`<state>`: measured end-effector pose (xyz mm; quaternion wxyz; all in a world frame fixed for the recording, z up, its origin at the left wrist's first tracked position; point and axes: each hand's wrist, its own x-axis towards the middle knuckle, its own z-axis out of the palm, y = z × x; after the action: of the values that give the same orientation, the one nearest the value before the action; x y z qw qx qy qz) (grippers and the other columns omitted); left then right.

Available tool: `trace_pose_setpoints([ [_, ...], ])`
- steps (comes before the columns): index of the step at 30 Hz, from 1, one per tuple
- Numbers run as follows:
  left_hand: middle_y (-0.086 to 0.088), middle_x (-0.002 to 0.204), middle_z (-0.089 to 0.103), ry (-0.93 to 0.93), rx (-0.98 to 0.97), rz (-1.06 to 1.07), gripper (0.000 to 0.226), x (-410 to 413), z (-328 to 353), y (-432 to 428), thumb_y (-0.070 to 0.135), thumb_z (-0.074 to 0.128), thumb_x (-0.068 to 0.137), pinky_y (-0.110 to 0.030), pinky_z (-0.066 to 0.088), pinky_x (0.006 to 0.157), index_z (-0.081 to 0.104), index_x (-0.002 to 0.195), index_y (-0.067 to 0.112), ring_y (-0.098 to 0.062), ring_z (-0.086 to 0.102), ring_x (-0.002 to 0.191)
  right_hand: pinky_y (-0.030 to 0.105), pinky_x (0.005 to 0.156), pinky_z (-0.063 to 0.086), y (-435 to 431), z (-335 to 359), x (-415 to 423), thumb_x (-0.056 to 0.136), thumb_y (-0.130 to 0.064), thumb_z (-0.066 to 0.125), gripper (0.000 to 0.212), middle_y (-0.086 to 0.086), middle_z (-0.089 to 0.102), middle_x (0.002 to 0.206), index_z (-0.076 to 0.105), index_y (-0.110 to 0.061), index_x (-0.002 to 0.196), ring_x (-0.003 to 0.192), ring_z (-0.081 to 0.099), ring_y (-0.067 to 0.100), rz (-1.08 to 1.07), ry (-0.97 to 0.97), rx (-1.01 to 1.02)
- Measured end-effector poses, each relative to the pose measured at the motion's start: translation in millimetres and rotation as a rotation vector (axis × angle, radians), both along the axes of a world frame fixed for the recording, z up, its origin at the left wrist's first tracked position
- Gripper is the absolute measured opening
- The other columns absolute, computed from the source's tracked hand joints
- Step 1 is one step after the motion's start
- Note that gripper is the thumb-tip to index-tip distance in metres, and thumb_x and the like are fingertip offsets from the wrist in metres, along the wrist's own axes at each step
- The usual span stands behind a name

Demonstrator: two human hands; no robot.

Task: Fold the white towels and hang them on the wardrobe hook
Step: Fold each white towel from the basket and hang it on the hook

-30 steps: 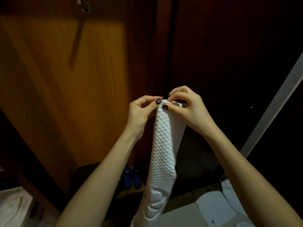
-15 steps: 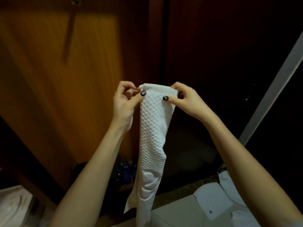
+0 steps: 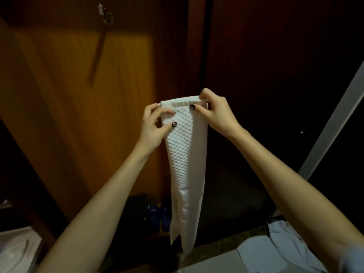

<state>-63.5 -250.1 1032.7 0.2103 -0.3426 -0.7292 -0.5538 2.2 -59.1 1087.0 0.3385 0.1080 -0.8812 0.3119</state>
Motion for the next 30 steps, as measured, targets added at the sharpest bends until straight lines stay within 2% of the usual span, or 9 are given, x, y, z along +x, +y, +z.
trace_pose_setpoints([
  [3,0.001,0.098,0.065,-0.076,0.133,-0.106,0.032,3,9,3,-0.004,0.066,0.083,-0.016,0.044,0.081,0.069,0.097,0.024,-0.001,0.061,0.094,0.015,0.051,0.032,3,9,-6,0.091,-0.027,0.065,0.022,-0.004,0.053,0.072,0.050,-0.010,0.088,0.062,0.045,-0.001,-0.022,0.056,-0.037],
  [7,-0.002,0.118,0.054,0.097,-0.133,-0.167,0.037,-1,10,11,0.007,0.073,0.080,-0.009,0.037,0.093,0.061,0.108,0.029,-0.005,0.051,0.108,0.017,0.052,0.030,15,15,-10,0.088,-0.029,0.067,0.024,-0.008,0.047,0.066,0.051,-0.011,0.087,0.056,0.042,-0.002,-0.086,0.135,-0.122],
  [12,0.006,0.104,0.068,0.026,-0.089,-0.191,0.031,-1,6,26,-0.002,0.067,0.082,-0.036,0.048,0.094,0.069,0.099,0.024,-0.021,0.062,0.101,0.018,0.053,0.031,16,16,-11,0.087,-0.026,0.067,0.019,-0.003,0.047,0.064,0.052,-0.014,0.087,0.055,0.037,0.000,-0.104,0.136,-0.223],
  [16,0.020,0.100,0.063,0.162,-0.041,-0.109,0.034,3,10,42,-0.002,0.065,0.081,-0.012,0.040,0.079,0.067,0.096,0.028,-0.017,0.057,0.089,0.035,0.055,0.040,24,23,-6,0.092,-0.028,0.062,0.014,0.019,0.060,0.076,0.057,-0.020,0.102,0.060,0.049,0.015,-0.063,0.165,-0.321],
  [19,0.005,0.103,0.065,0.063,0.083,-0.168,0.036,1,30,51,-0.004,0.064,0.082,-0.015,0.043,0.085,0.066,0.095,0.029,-0.012,0.060,0.097,0.033,0.074,0.055,30,23,7,0.096,-0.029,0.059,0.038,0.008,0.070,0.099,0.046,-0.042,0.130,0.088,0.068,0.019,0.105,0.161,-0.430],
  [22,0.001,0.097,0.066,0.004,0.239,-0.273,0.032,-2,52,50,-0.008,0.066,0.080,-0.011,0.044,0.080,0.066,0.092,0.021,0.002,0.061,0.093,0.025,0.094,0.049,33,-13,22,0.096,-0.020,0.059,0.048,-0.008,0.059,0.132,0.042,-0.036,0.138,0.117,0.060,0.012,0.205,0.154,-0.473],
  [25,0.009,0.091,0.067,0.004,0.314,-0.378,0.028,-9,71,44,-0.010,0.066,0.080,-0.011,0.046,0.075,0.065,0.089,0.016,0.006,0.062,0.087,0.027,0.097,0.045,34,-55,28,0.096,-0.007,0.057,0.043,-0.010,0.059,0.131,0.049,-0.022,0.135,0.120,0.056,0.008,0.225,0.068,-0.511],
  [28,0.018,0.087,0.070,-0.004,0.288,-0.422,0.024,-13,86,43,-0.009,0.065,0.081,-0.011,0.047,0.073,0.064,0.090,0.014,0.005,0.063,0.087,0.017,0.103,0.040,26,-60,33,0.096,-0.007,0.058,0.060,-0.020,0.037,0.148,0.034,-0.035,0.142,0.133,0.041,-0.004,0.275,-0.066,-0.506],
  [30,0.015,0.089,0.069,-0.018,0.304,-0.404,0.022,-16,95,45,-0.005,0.066,0.082,-0.012,0.047,0.074,0.066,0.091,0.016,0.004,0.063,0.087,0.015,0.111,0.031,20,-51,31,0.094,-0.012,0.062,0.063,-0.033,0.033,0.146,0.033,-0.044,0.141,0.138,0.030,-0.007,0.300,-0.110,-0.406],
])
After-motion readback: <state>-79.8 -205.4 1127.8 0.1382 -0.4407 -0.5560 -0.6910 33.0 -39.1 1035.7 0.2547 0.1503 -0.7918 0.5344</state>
